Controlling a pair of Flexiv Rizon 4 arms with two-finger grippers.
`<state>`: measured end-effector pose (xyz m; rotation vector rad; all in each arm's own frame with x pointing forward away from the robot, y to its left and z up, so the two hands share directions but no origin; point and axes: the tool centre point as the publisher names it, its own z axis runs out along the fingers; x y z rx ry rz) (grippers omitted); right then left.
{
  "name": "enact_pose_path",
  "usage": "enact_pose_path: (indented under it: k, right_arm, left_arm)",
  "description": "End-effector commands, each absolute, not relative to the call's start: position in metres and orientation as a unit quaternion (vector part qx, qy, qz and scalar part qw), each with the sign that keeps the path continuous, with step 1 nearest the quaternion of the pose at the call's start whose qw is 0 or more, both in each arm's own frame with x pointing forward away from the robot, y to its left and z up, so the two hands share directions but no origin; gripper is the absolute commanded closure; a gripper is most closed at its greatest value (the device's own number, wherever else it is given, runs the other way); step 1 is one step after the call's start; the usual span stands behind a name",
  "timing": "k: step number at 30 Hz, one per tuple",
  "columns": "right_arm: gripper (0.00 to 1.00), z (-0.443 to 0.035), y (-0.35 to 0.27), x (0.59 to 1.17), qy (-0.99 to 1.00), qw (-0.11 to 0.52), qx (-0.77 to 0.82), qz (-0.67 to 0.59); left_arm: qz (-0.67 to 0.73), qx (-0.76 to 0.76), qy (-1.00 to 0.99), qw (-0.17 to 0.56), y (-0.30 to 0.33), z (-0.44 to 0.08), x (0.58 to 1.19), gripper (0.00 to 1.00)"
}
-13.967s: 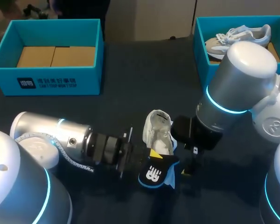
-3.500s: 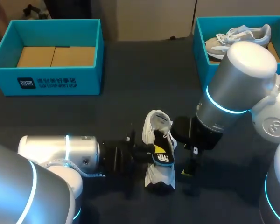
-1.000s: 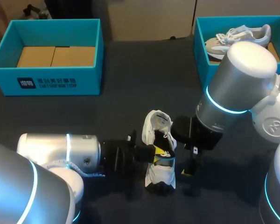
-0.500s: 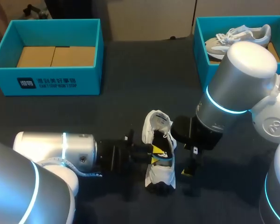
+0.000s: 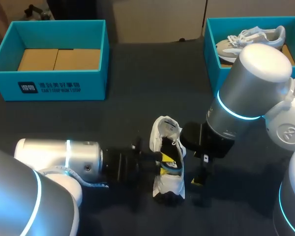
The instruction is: Take the shoe out of the shoebox, open the shoe tongue, remove and reinsert the insole, then place the shoe into the shoebox
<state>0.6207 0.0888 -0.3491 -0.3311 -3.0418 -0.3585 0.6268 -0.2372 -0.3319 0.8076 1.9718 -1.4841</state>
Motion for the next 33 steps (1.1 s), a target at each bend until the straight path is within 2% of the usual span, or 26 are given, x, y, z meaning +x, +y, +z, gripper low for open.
enact_pose_path:
  k: [1, 18, 19, 33]
  right_arm:
    - [0.00, -0.350, 0.089, 0.620, -0.987, 0.030, -0.108, -0.116]
    - [0.00, -0.350, 0.089, 0.620, -0.987, 0.030, -0.108, -0.116]
    - [0.00, -0.350, 0.089, 0.620, -0.987, 0.030, -0.108, -0.116]
    - [0.00, -0.350, 0.089, 0.620, -0.987, 0.030, -0.108, -0.116]
  left_arm:
    - [-0.556, 0.295, 0.741, 0.236, -0.230, -0.322, 0.621, 0.79]
    - [-0.552, 0.290, 0.744, 0.239, -0.228, -0.323, 0.624, 0.79]
    - [-0.537, 0.311, 0.742, 0.253, -0.234, -0.332, 0.620, 1.00]
    - [-0.495, 0.335, 0.748, 0.289, -0.234, -0.346, 0.627, 1.00]
